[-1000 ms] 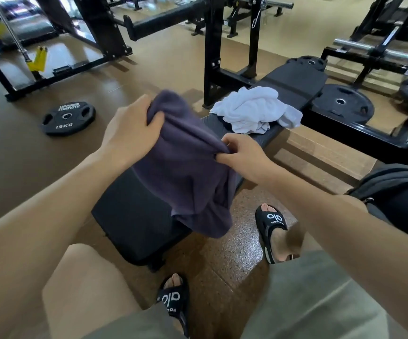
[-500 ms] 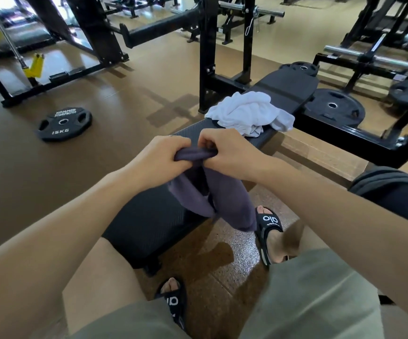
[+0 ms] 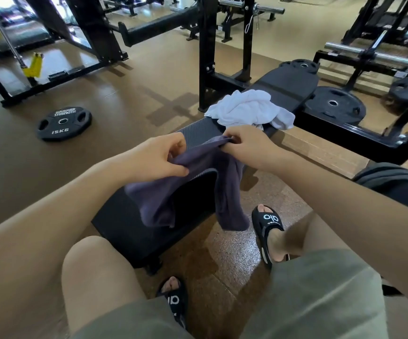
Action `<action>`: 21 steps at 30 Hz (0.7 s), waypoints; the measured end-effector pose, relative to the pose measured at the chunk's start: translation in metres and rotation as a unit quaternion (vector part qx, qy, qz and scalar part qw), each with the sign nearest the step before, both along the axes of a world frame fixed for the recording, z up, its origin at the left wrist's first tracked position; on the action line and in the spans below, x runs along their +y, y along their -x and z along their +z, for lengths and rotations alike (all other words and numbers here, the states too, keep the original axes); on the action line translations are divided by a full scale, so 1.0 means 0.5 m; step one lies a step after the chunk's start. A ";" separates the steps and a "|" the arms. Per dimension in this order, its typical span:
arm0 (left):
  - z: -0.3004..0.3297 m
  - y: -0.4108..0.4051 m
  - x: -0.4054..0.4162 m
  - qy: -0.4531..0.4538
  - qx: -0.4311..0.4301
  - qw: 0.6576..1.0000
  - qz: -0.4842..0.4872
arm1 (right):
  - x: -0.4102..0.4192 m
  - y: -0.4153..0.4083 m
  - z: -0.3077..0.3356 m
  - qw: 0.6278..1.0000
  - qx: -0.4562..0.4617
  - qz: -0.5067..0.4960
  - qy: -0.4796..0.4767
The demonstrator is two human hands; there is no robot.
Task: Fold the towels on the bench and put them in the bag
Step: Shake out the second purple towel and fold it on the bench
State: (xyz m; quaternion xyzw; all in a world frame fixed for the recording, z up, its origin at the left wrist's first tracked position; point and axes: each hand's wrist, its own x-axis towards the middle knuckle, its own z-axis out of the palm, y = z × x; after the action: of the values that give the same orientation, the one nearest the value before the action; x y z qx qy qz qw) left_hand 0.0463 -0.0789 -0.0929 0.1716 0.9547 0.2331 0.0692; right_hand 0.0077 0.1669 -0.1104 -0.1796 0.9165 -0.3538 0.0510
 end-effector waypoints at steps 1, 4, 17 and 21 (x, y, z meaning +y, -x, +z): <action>-0.005 -0.002 0.007 -0.025 -0.010 1.000 -0.006 | -0.008 -0.003 0.005 1.000 0.002 0.012 -0.001; -0.017 -0.006 0.026 -0.016 0.019 1.000 0.009 | -0.026 -0.013 0.020 0.999 0.038 0.033 -0.006; 0.017 -0.003 0.010 0.013 0.167 0.984 0.058 | -0.023 0.006 0.056 0.995 0.052 -0.009 -0.081; 0.015 -0.021 0.036 0.012 0.161 0.987 0.016 | -0.022 0.016 0.078 0.999 -0.010 -0.010 -0.051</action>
State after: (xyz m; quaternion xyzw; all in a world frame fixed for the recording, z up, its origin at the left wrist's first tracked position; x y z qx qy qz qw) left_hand 0.0570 -0.0607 -0.0854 0.1907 0.9588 0.1917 -0.0866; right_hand -0.0004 0.1559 -0.0713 -0.1643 0.9345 -0.3089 0.0663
